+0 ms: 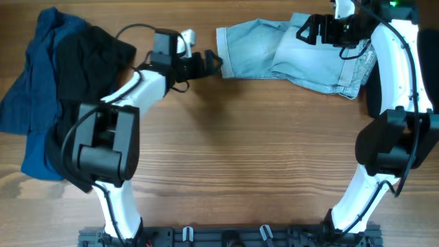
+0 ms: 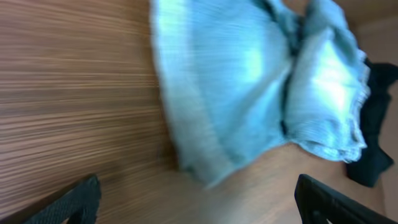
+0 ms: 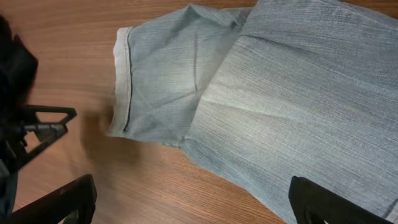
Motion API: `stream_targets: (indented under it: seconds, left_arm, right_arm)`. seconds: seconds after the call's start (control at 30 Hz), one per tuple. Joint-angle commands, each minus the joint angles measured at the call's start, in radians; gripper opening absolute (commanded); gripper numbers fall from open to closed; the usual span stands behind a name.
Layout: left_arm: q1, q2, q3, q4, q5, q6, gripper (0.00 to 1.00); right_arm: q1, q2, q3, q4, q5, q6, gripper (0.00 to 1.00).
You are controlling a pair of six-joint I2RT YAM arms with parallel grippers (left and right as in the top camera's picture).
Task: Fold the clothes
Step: 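Reach the left gripper to the jeans' left hem and grasp it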
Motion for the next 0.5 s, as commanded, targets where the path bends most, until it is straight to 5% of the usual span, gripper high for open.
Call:
stream_targets:
  seconds: [0.0, 0.47]
  left_arm:
    - [-0.041, 0.011, 0.009, 0.031, 0.011, -0.011, 1.0]
    - [-0.084, 0.07, 0.009, 0.141, 0.004, -0.126, 0.99]
  right_arm:
    - [0.0, -0.019, 0.021, -0.005, -0.017, 0.022, 1.0]
    - [0.0, -0.019, 0.021, -0.013, -0.017, 0.022, 0.99]
